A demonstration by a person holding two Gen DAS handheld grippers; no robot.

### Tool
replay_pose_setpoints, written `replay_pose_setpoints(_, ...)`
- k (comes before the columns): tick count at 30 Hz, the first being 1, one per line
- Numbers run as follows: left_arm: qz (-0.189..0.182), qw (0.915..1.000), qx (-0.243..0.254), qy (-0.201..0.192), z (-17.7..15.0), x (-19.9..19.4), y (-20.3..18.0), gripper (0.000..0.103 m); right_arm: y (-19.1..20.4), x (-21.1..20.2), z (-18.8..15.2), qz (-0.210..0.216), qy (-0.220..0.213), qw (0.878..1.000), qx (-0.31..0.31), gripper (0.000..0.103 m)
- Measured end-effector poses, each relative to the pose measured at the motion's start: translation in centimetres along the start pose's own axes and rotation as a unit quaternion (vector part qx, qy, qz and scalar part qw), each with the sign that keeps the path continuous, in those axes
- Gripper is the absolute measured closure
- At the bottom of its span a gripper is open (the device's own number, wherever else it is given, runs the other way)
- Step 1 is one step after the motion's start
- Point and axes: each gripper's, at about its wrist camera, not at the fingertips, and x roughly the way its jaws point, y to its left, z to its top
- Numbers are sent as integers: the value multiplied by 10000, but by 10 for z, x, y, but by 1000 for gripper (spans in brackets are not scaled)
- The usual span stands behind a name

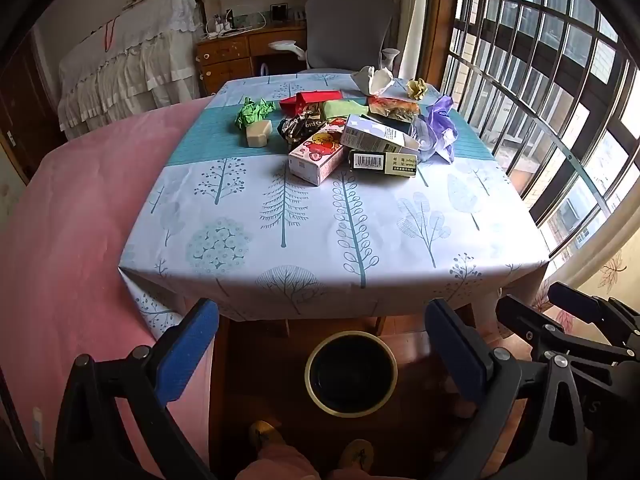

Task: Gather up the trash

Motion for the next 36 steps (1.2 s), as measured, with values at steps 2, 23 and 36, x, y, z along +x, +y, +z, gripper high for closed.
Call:
replay_pose_setpoints(2,-5,10000,-7,-3,0,0,0,1,1,0,0,3,-7,10000,-2,29)
replay_pose_setpoints(23,-35,10000,-36,-3,-1,0,-3,1,10,-2,-5,-14,25,10000,-14,29)
replay_pose_setpoints(36,-35,10000,-52,-6,-1,-3,2,1,8,-3,-6,-22,35,10000,-29,29)
